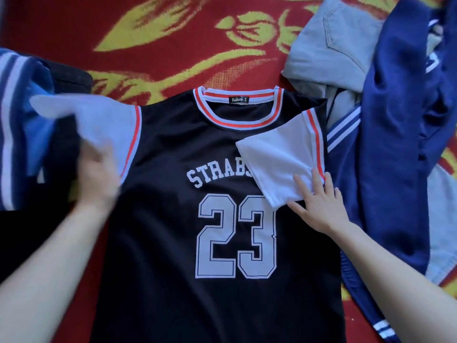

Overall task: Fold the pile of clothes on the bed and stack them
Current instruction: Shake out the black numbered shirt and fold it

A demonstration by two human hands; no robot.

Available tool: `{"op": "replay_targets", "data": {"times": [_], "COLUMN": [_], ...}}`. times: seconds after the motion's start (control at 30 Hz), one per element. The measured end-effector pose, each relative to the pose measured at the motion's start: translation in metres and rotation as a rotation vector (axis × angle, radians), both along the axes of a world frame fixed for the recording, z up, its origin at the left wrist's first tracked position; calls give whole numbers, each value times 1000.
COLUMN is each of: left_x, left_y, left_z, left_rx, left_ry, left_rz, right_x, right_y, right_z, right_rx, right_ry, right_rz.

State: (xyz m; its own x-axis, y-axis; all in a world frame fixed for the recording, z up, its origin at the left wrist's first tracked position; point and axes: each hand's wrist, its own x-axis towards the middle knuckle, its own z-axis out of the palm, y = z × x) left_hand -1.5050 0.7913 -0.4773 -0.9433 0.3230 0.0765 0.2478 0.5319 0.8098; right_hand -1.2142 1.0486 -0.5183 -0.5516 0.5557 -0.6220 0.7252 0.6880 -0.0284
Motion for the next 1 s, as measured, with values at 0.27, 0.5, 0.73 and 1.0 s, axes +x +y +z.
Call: {"op": "replay_targets", "data": {"times": [0.27, 0.5, 0.73, 1.0], "left_x": [72, 46, -23, -74], "left_y": [11, 9, 58, 113], "left_z": [-44, -28, -25, -31], "left_rx": [-987, -914, -806, -328], "left_ry": [-17, -31, -212, -791], "left_rz": [-747, -665, -454, -24], "right_x": [-1, -2, -55, -116], "right_y": [5, 3, 77, 130], "right_z": [5, 6, 25, 29], "right_rx": [-60, 158, 274, -111], "right_ry": [-31, 226, 386, 611], "right_rz": [2, 78, -109, -633]}}
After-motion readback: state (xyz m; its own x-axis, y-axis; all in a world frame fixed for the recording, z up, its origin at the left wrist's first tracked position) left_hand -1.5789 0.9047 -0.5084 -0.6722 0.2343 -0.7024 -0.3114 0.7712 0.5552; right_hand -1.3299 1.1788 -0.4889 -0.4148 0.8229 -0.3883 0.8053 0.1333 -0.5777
